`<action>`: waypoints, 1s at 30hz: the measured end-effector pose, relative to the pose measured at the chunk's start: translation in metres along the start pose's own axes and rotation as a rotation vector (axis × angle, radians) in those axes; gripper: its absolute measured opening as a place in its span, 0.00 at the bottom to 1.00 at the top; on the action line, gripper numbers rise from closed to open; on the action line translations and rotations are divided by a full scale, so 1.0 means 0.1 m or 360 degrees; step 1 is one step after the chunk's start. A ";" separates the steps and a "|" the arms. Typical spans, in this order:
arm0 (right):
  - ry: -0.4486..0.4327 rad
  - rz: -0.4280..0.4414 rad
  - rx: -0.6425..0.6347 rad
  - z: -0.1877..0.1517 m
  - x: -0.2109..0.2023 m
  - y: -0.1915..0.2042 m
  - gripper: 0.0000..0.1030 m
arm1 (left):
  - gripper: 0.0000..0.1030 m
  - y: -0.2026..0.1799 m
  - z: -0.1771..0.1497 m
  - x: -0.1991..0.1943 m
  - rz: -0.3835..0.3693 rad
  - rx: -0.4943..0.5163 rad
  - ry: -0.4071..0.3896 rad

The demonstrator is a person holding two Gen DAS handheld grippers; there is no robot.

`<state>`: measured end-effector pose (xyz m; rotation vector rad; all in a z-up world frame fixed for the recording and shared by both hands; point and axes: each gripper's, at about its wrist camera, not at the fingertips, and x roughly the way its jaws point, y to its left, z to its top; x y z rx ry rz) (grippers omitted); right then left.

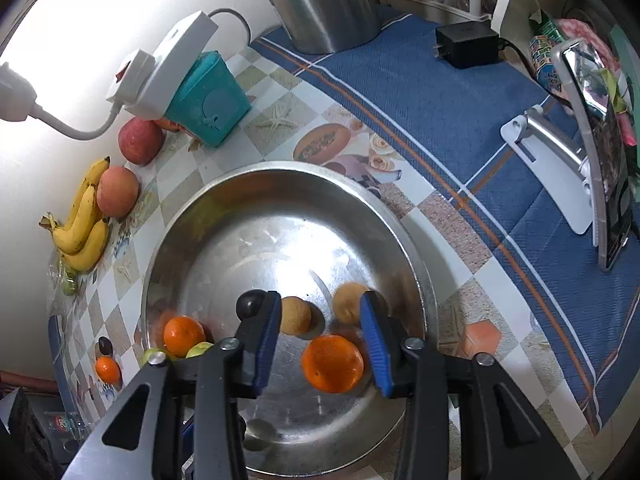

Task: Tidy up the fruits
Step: 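Open the right tool to drop the tan fruit while the left tool releases the dark fruit, then withdraw both open tools from the plate toward the orange and plum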

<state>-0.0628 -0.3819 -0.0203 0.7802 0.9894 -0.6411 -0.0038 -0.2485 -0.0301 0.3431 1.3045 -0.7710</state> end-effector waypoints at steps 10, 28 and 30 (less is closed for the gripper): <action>-0.0032 0.0012 -0.0024 0.02 -0.10 0.05 0.46 | 0.49 0.08 0.04 -0.14 0.0006 -0.0027 -0.0054; 0.0019 -0.0001 -0.0185 -0.11 -0.07 0.39 0.46 | 0.52 1.26 0.06 -0.52 0.0127 -0.0579 -0.0243; 0.0022 0.0018 -0.0216 -0.13 -0.09 0.46 0.46 | 0.52 1.41 0.02 -0.58 0.0145 -0.0645 -0.0267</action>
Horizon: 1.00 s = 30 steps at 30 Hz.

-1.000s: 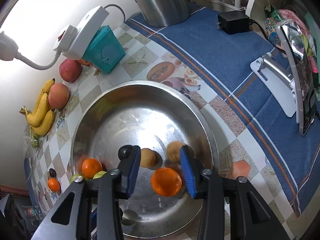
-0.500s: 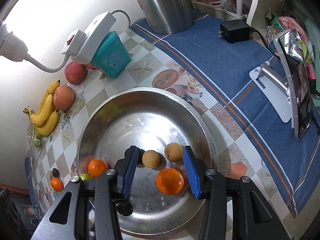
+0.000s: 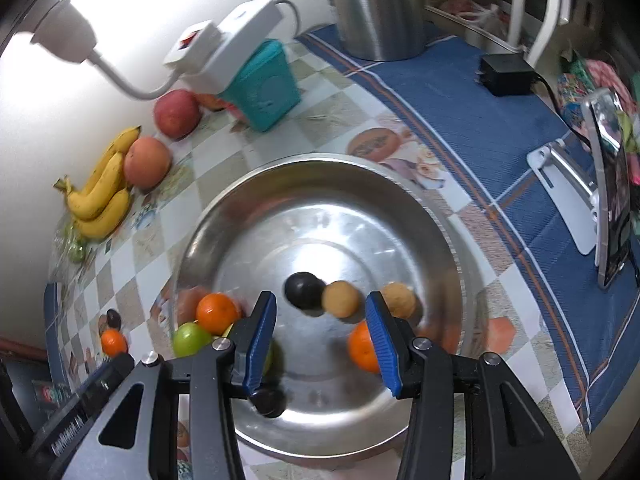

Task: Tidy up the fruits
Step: 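Withdraw both open tools from the plate toward the orange and plum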

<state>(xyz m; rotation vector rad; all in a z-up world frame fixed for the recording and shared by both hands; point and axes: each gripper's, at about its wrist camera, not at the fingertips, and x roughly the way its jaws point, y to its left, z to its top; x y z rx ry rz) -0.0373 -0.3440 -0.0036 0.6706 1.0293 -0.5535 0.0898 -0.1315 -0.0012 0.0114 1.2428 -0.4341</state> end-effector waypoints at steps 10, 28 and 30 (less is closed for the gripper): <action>-0.0034 0.0057 -0.0139 -0.08 -0.15 0.34 0.46 | 0.55 0.43 0.09 -0.13 0.0035 -0.0196 -0.0078; -0.0032 -0.0021 -0.0226 -0.12 -0.09 0.44 0.77 | 1.00 0.50 0.07 0.02 0.0256 -0.0199 -0.0055; -0.0033 -0.0027 -0.0241 -0.12 -0.08 0.45 0.79 | 1.00 0.49 0.07 0.02 0.0283 -0.0181 -0.0061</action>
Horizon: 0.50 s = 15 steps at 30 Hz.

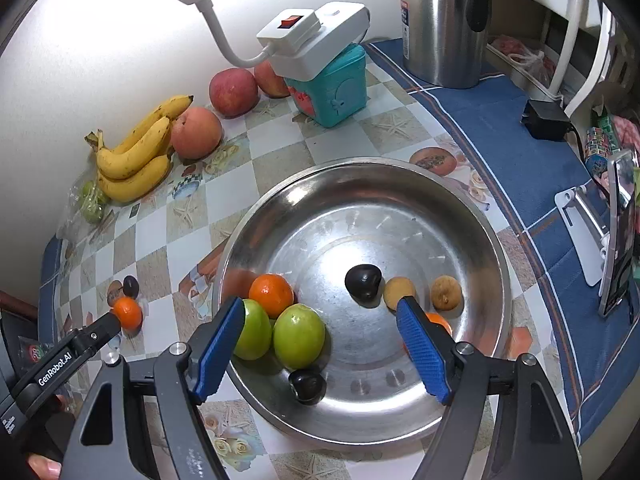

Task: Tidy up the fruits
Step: 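Withdraw both open tools from the plate toward the orange and plum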

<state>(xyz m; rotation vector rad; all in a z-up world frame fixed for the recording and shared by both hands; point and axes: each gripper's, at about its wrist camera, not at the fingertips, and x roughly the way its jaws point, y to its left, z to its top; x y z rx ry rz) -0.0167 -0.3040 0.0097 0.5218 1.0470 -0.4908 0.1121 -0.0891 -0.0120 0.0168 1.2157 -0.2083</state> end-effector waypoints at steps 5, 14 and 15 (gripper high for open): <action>-0.0029 -0.0013 -0.0036 0.00 -0.01 0.03 0.92 | 1.00 -0.01 0.01 0.00 0.0003 0.0018 0.0000; -0.0040 -0.0003 -0.0065 -0.01 0.00 0.08 0.92 | 1.00 -0.03 0.01 -0.01 0.0072 0.0087 -0.0022; -0.0041 0.0000 -0.0065 -0.01 0.00 0.09 0.92 | 1.00 -0.02 0.01 -0.01 0.0078 0.0086 -0.0023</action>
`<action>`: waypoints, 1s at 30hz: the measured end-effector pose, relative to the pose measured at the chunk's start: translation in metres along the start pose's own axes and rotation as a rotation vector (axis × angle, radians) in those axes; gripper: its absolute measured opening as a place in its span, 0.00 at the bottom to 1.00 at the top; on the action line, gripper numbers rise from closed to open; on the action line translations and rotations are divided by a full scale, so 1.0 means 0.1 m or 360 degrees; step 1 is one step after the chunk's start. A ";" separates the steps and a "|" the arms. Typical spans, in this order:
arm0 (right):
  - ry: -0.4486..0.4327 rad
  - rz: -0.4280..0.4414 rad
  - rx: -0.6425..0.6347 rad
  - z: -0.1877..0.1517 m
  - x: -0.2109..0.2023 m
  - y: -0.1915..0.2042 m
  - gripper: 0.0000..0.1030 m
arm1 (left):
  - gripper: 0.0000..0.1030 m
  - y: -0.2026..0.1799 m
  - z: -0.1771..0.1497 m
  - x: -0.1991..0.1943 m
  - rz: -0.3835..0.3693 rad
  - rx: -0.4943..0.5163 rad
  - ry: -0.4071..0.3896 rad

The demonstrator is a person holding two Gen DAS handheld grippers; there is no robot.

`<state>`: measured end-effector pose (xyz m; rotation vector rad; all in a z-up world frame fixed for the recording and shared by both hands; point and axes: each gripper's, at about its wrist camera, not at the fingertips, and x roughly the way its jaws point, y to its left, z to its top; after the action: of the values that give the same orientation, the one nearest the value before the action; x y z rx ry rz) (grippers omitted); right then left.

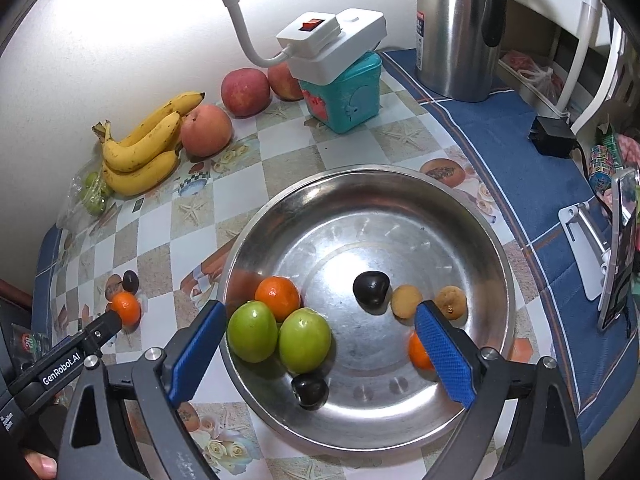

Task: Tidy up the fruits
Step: 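Withdraw both open tools from the plate toward the orange and plum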

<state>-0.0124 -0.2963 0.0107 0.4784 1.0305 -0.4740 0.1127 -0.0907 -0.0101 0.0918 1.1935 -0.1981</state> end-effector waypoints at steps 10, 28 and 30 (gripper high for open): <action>0.0041 -0.0003 -0.0078 -0.03 0.05 0.16 0.92 | 1.00 0.33 0.09 -0.12 0.0151 -0.0072 -0.0100; 0.0088 0.0181 -0.0353 -0.20 0.07 1.03 0.92 | 1.00 1.37 0.15 -0.34 0.0431 -0.0360 -0.0196; 0.0094 0.0199 -0.0373 -0.22 0.07 1.11 0.92 | 1.00 1.43 0.15 -0.35 0.0439 -0.0377 -0.0201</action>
<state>0.0396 -0.1956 0.0114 0.3467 1.0902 -0.2251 0.1430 0.0506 0.0231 0.0351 1.0583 0.1772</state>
